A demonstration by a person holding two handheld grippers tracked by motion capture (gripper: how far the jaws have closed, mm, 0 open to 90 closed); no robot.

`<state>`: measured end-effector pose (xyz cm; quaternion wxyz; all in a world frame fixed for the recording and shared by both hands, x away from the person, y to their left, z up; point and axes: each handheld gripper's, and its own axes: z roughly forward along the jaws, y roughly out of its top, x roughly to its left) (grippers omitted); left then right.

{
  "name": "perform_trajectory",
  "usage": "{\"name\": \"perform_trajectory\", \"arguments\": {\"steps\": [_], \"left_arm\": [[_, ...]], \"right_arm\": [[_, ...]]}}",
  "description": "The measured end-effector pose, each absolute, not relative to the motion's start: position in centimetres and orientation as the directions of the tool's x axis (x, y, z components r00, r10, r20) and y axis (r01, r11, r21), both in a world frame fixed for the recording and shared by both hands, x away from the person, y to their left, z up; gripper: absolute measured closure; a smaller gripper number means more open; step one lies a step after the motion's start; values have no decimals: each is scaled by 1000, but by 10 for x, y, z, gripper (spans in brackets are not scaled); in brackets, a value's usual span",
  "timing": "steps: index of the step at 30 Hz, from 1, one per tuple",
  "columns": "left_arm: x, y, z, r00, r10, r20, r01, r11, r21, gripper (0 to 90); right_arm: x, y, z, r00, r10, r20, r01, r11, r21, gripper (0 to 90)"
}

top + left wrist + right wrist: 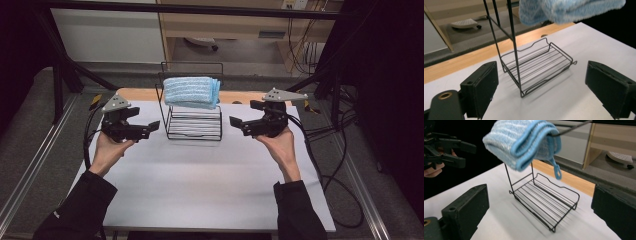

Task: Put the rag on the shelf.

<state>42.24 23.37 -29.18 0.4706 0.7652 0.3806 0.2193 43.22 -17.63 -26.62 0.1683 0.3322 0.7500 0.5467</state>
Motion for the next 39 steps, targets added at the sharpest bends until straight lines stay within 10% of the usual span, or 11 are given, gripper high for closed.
{"name": "perform_trajectory", "arguments": {"steps": [39], "left_arm": [[366,279,-421,650,755,-86,482,-322,815,121]], "right_arm": [[369,-257,-420,-661,721,209,479,191,857,6]]}}
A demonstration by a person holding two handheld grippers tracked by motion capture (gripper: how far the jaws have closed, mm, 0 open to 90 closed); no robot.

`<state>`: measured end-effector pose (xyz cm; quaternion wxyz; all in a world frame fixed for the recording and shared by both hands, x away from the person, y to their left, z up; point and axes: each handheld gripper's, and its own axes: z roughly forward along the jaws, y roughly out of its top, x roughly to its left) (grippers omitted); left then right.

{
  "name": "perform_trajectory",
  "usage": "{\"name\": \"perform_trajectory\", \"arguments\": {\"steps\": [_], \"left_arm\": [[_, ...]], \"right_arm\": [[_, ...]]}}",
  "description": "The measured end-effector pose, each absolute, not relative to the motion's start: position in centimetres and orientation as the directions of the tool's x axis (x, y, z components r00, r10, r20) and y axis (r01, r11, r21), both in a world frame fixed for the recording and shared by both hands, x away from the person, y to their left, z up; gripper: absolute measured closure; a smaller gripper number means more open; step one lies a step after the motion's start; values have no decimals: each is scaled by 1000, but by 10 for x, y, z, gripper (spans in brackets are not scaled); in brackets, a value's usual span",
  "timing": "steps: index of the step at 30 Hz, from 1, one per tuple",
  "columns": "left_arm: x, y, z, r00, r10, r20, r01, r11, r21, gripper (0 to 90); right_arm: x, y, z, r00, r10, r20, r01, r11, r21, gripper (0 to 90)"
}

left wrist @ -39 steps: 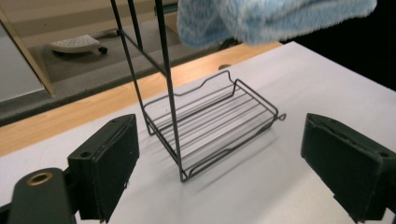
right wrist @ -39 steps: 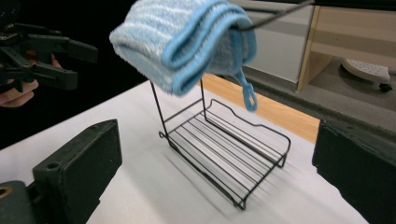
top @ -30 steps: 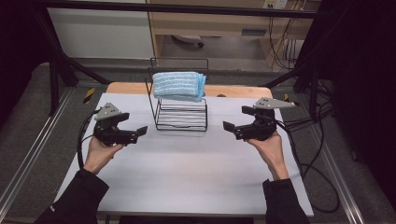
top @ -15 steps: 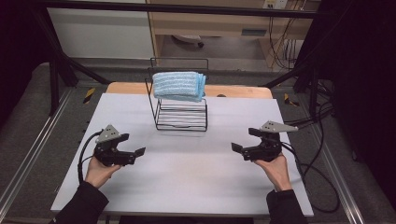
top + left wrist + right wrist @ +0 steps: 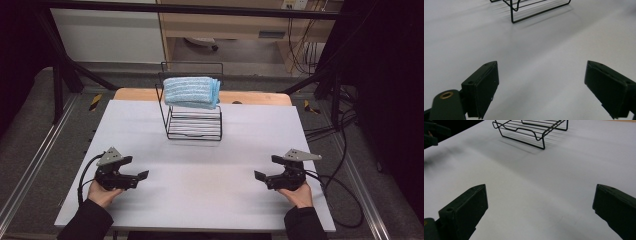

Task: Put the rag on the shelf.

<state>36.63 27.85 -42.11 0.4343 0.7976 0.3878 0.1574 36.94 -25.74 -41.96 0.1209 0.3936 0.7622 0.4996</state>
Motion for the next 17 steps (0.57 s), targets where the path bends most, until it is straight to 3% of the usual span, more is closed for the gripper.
{"name": "perform_trajectory", "arguments": {"steps": [17], "left_arm": [[365,275,-442,662,746,-73,503,-370,781,122]], "right_arm": [[362,-269,-444,-651,734,194,509,233,829,5]]}}
